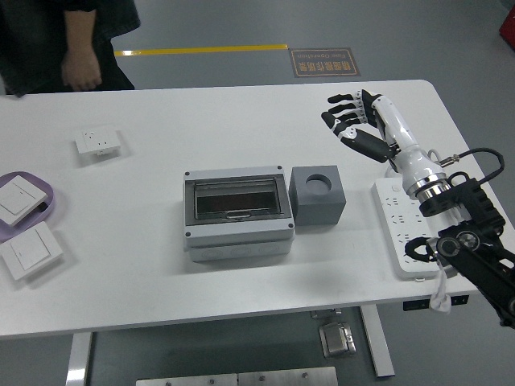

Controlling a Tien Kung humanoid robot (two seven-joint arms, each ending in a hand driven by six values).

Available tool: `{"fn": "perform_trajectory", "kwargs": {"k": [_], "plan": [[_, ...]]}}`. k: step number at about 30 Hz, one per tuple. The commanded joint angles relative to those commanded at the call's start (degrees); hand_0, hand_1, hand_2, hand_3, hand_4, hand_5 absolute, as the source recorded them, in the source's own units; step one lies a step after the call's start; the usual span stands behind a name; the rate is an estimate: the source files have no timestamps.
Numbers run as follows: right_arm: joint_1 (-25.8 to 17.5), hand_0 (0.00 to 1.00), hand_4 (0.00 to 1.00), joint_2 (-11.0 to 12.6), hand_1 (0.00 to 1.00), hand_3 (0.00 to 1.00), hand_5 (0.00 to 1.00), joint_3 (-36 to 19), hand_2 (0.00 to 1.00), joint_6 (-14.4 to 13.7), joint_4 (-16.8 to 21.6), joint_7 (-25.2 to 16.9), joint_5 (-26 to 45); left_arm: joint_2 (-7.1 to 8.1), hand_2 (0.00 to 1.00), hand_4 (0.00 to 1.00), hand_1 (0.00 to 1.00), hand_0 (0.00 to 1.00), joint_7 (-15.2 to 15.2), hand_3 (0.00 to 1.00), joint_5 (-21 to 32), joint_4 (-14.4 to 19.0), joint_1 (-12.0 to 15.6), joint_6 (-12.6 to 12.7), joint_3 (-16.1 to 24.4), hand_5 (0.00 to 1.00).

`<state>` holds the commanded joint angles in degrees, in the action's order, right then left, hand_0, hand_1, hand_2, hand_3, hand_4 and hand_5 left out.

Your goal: Pick up the cylinder from the cube,place it in the box,flap close box

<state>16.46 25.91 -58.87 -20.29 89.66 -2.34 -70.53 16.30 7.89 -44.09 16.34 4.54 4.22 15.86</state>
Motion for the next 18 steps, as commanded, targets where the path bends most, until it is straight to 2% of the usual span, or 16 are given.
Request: {"fn": "perform_trajectory", "kwargs": {"k": [6,7,18], "plan": [[-2.0,0.563,0.781,-1.1,0.543,0.631,0.499,-5.7,0.595,0.8,-2.3,-2.0,7.2,0.38,0.533,0.701,0.607,0.626,-0.1,0.630,-0.6,0.4,-0.1,0.0,0.8,0.306],[-2.3,0.573,0.773,-1.3,0.552,0.634,0.474,-6.5,0.600,0.9,-2.5,-2.3,8.4,0.50,0.533,0.702,0.607,0.625,-0.1,0.630,-0.8,0.4,0.0,-0.1,1.0,0.307],[-4.4,0.580,0.761,-1.5,0.568,0.638,0.452,-11.3,0.605,1.2,-3.6,-6.5,14.1,0.98,0.533,0.701,0.607,0.625,-0.1,0.629,-1.2,0.5,0.5,-0.1,1.2,0.307]]}}
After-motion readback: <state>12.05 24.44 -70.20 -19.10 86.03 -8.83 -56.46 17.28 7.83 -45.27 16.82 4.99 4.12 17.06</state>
